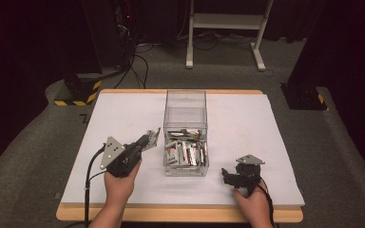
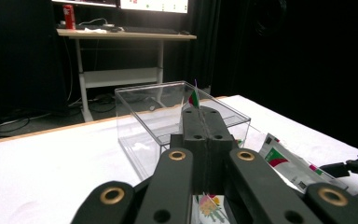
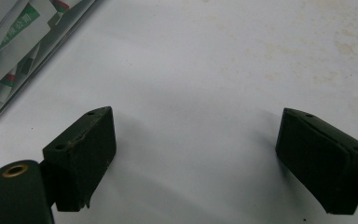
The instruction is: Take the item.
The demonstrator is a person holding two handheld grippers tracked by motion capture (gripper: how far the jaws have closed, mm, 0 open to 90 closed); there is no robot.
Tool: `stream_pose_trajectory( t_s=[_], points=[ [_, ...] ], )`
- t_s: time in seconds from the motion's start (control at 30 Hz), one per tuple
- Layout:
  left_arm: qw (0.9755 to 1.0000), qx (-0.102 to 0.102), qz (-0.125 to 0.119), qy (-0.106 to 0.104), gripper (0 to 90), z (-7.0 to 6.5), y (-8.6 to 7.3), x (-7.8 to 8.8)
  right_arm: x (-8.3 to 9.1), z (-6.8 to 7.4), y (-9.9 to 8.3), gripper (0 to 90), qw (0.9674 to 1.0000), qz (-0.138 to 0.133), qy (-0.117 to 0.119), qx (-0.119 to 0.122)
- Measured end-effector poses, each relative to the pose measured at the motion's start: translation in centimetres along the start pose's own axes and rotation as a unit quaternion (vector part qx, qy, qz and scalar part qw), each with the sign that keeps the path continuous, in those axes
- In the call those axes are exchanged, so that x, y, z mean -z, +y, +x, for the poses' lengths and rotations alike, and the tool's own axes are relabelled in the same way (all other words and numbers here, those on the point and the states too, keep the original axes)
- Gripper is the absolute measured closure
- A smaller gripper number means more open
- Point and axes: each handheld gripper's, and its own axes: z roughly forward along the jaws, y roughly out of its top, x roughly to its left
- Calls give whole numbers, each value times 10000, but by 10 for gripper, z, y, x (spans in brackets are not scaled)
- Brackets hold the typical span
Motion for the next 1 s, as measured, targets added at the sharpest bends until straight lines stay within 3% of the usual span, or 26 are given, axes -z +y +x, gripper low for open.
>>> stream_pose_trajectory(
  t_s=[0.6,1.0],
  points=[
    [9998,-61,-56,157,900,17,3,6,0,0,0,121,10000,1,-1,-11],
    [9993,-61,-86,353,900,36,0,8,0,0,0,121,10000,-1,3,-3]
  ],
)
